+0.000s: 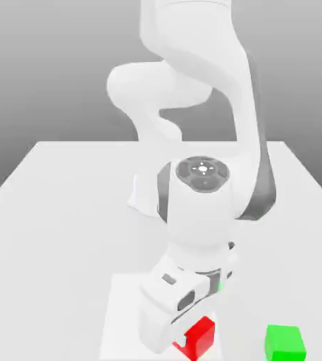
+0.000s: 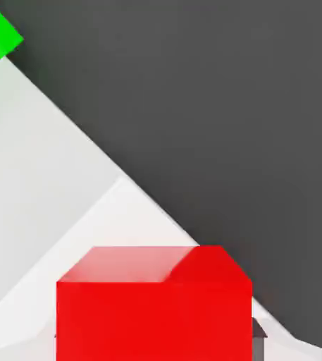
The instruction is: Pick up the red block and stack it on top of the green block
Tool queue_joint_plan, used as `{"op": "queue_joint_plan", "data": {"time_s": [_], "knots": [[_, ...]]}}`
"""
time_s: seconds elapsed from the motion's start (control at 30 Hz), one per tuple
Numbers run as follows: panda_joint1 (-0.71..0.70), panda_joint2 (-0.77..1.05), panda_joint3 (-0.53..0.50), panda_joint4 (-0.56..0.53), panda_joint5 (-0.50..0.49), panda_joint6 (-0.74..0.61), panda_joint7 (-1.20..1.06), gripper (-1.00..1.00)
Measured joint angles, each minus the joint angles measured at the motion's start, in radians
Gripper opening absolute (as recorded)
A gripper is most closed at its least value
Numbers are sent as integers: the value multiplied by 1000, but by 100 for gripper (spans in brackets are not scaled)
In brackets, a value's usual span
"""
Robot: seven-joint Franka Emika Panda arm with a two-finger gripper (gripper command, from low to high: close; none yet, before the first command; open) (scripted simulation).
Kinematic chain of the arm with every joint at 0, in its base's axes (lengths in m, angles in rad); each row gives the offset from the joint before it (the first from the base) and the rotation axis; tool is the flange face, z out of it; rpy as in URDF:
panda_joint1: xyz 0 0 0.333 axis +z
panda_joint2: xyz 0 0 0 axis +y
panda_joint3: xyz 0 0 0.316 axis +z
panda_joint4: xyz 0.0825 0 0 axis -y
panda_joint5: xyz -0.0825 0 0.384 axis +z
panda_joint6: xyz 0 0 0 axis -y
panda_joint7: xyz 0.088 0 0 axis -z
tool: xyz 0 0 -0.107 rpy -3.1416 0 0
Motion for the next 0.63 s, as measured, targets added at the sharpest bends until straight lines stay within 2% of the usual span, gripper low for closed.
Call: {"op": "queue_joint_plan", "data": {"time_s": [0.2, 0.37, 0.5, 0.53, 0.63], "knots": [[25, -156, -22, -16, -48, -138, 24, -100], [116, -159, 92, 119, -105, -276, -113, -100], [141, -44, 114, 158, -125, -200, -140, -100], [143, -18, 114, 160, -127, -175, -140, 100], [143, -18, 114, 160, -127, -176, -140, 100]]}}
